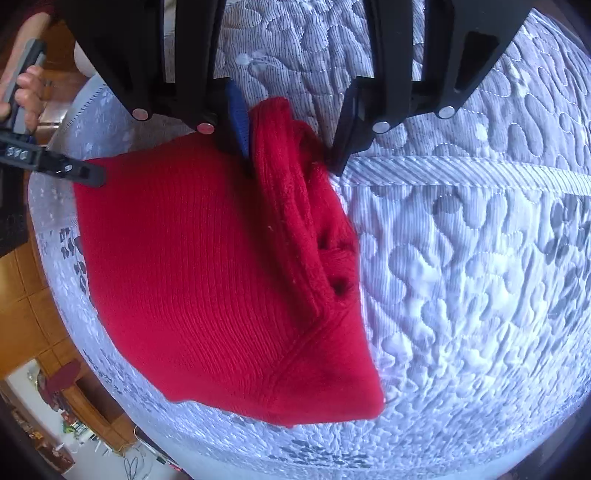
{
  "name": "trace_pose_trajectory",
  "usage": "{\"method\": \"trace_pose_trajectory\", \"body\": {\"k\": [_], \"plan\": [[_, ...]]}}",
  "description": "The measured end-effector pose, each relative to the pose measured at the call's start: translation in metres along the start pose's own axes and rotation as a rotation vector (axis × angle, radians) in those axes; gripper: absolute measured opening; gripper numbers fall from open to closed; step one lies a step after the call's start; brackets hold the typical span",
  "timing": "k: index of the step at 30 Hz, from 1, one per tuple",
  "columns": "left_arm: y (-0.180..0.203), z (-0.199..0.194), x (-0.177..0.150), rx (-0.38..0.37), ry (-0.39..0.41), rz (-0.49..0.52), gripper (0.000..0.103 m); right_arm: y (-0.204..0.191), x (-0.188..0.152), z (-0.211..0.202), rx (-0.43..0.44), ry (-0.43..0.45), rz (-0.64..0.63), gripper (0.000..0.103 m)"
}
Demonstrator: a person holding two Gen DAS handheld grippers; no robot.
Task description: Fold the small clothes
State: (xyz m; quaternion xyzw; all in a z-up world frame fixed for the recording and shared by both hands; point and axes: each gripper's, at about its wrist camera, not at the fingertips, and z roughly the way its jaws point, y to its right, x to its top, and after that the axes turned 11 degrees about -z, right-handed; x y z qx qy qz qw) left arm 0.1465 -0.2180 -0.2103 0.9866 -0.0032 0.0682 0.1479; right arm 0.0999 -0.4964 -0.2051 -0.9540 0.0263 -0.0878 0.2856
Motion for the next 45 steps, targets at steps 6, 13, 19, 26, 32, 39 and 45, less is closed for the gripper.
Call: {"method": "trace_pose_trajectory", "body": {"k": [6, 13, 19, 26, 32, 39, 45], "plan": [[-0.003, -0.003, -0.004, -0.024, 0.014, 0.005, 0.044, 0.008, -0.007, 0.002, 0.003, 0.038, 0.007, 0.013], [0.002, -0.009, -0.011, -0.02, 0.042, -0.014, 0.051, -0.009, -0.021, -0.016, -0.09, 0.1, -0.026, 0.026], [0.001, -0.027, -0.023, -0.037, 0.055, -0.038, 0.053, -0.04, -0.029, -0.041, -0.139, 0.162, -0.115, 0.026], [-0.004, -0.01, -0.024, 0.022, 0.049, -0.059, 0.06, -0.043, -0.018, -0.014, -0.233, 0.115, -0.112, 0.023], [-0.002, -0.005, -0.026, 0.022, 0.056, -0.036, 0.062, -0.016, -0.013, 0.003, -0.195, 0.099, -0.031, 0.006], [-0.014, -0.021, -0.029, -0.034, 0.06, -0.102, 0.064, -0.021, -0.029, -0.021, -0.171, 0.144, -0.029, 0.025], [-0.026, -0.041, -0.044, -0.011, 0.092, -0.133, 0.076, -0.042, -0.054, -0.034, -0.332, 0.138, -0.077, 0.049]]}}
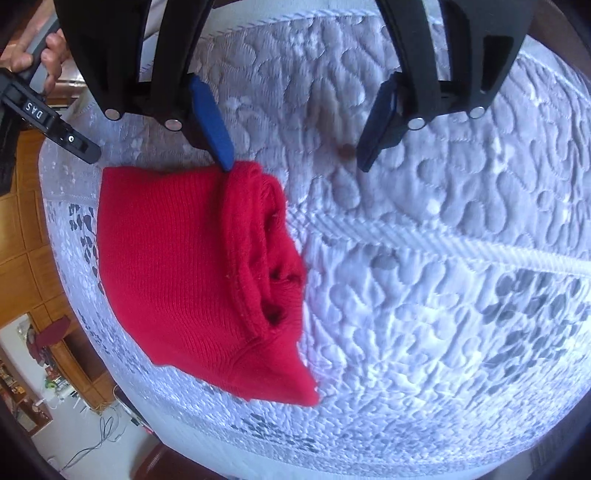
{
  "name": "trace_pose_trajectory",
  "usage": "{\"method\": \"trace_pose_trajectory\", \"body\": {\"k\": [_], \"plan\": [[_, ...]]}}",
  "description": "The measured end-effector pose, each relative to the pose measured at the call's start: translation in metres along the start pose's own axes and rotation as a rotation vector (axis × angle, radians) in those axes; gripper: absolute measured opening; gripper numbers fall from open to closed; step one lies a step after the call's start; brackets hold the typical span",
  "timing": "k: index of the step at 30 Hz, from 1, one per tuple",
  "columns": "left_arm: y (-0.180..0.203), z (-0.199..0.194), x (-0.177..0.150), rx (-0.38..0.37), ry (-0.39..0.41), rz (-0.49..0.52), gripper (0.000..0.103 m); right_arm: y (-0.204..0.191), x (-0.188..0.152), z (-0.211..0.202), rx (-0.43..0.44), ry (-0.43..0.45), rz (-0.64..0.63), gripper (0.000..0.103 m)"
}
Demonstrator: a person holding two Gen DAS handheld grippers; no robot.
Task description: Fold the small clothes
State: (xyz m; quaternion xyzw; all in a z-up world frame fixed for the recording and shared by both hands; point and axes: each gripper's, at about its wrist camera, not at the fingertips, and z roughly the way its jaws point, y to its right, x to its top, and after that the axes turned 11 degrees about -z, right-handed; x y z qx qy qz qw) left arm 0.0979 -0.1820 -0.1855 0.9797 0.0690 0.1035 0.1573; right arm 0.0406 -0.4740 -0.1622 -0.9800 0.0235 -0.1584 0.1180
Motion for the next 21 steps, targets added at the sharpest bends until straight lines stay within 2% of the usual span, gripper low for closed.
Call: {"method": "trace_pose_trajectory", "body": {"k": [1, 4, 7, 15, 21], "plan": [[-0.002, -0.003, -0.002, 0.011, 0.009, 0.005, 0.079, 0.0, -0.005, -0.002, -0.013, -0.001, -0.003, 0.058], [-0.007, -0.01, -0.011, 0.058, 0.035, 0.024, 0.084, -0.008, -0.018, -0.007, -0.087, -0.006, -0.018, 0.07], [-0.009, -0.017, -0.019, 0.08, 0.041, 0.039, 0.087, -0.013, -0.029, -0.01, -0.113, -0.006, -0.024, 0.081], [0.002, -0.046, -0.041, 0.093, 0.096, 0.083, 0.093, -0.039, -0.042, -0.02, -0.154, 0.004, -0.045, 0.09], [0.011, -0.072, -0.051, 0.134, 0.152, 0.124, 0.093, -0.052, -0.042, -0.033, -0.161, 0.017, -0.044, 0.09]]}}
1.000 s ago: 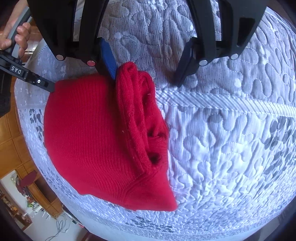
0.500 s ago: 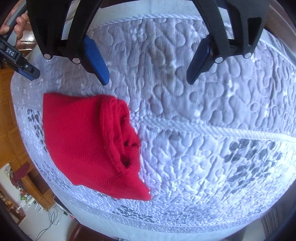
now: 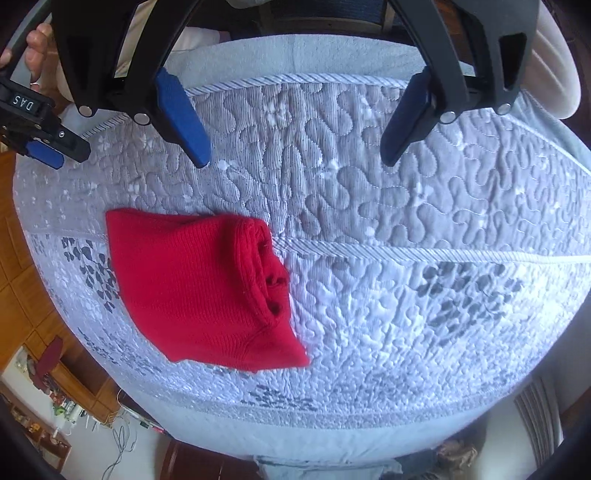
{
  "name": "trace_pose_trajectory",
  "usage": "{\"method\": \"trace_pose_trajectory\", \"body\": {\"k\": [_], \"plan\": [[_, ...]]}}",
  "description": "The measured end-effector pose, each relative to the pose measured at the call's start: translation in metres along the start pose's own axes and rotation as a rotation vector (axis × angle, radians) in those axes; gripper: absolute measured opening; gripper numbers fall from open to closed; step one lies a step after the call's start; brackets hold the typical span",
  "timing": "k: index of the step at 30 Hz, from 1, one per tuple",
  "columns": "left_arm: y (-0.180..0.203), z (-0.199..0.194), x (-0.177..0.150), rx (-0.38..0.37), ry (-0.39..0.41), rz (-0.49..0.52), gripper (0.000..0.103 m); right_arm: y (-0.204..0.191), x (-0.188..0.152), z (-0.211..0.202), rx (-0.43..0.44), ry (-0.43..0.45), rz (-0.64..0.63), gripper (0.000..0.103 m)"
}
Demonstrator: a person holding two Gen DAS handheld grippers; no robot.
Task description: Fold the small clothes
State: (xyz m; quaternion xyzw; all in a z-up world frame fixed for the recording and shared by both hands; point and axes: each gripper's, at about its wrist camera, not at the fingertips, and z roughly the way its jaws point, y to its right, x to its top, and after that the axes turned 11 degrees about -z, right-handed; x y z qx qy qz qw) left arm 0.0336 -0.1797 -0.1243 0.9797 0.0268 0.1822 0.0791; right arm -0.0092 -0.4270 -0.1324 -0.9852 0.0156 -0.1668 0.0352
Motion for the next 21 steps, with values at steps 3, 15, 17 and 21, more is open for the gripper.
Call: {"method": "trace_pose_trajectory", "body": {"k": [3, 15, 17, 21], "plan": [[0.006, -0.011, 0.002, 0.012, 0.027, 0.014, 0.093, -0.004, 0.001, -0.01, -0.021, 0.012, -0.007, 0.09], [0.035, -0.075, 0.002, 0.01, 0.166, 0.086, 0.093, -0.021, 0.01, -0.055, -0.029, 0.09, -0.033, 0.09], [0.037, -0.081, 0.002, 0.011, 0.177, 0.089, 0.093, -0.024, 0.01, -0.06, -0.027, 0.096, -0.038, 0.091], [0.039, -0.087, 0.0, 0.009, 0.187, 0.088, 0.095, -0.028, 0.01, -0.067, -0.003, 0.105, -0.034, 0.091]]}}
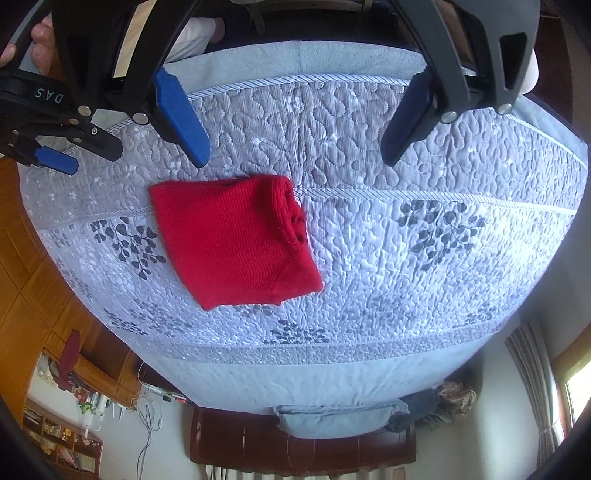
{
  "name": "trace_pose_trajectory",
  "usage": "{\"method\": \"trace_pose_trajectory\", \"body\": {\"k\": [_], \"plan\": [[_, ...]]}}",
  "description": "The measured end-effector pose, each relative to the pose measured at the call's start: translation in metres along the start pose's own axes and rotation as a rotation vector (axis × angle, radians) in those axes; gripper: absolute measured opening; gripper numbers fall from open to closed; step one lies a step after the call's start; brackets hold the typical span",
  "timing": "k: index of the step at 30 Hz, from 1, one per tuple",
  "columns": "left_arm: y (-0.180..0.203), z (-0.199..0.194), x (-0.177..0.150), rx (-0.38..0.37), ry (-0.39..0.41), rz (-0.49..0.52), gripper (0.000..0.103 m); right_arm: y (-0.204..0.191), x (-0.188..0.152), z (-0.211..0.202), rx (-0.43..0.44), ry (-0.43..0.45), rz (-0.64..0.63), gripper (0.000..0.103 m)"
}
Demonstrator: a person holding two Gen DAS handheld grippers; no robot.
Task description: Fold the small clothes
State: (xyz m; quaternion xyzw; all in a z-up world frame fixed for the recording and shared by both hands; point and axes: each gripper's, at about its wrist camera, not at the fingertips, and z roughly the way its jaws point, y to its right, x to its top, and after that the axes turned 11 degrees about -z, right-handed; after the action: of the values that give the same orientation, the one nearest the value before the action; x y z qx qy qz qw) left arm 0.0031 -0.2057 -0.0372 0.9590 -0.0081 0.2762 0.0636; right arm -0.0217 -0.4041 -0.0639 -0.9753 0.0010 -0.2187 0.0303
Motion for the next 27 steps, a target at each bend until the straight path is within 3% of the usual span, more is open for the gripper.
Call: {"method": "trace_pose_trajectory", "body": {"k": [27], "plan": [[-0.002, -0.004, -0.004, 0.025, 0.001, -0.013, 0.095, -0.021, 0.004, -0.004, -0.022, -0.002, -0.044, 0.091]]}}
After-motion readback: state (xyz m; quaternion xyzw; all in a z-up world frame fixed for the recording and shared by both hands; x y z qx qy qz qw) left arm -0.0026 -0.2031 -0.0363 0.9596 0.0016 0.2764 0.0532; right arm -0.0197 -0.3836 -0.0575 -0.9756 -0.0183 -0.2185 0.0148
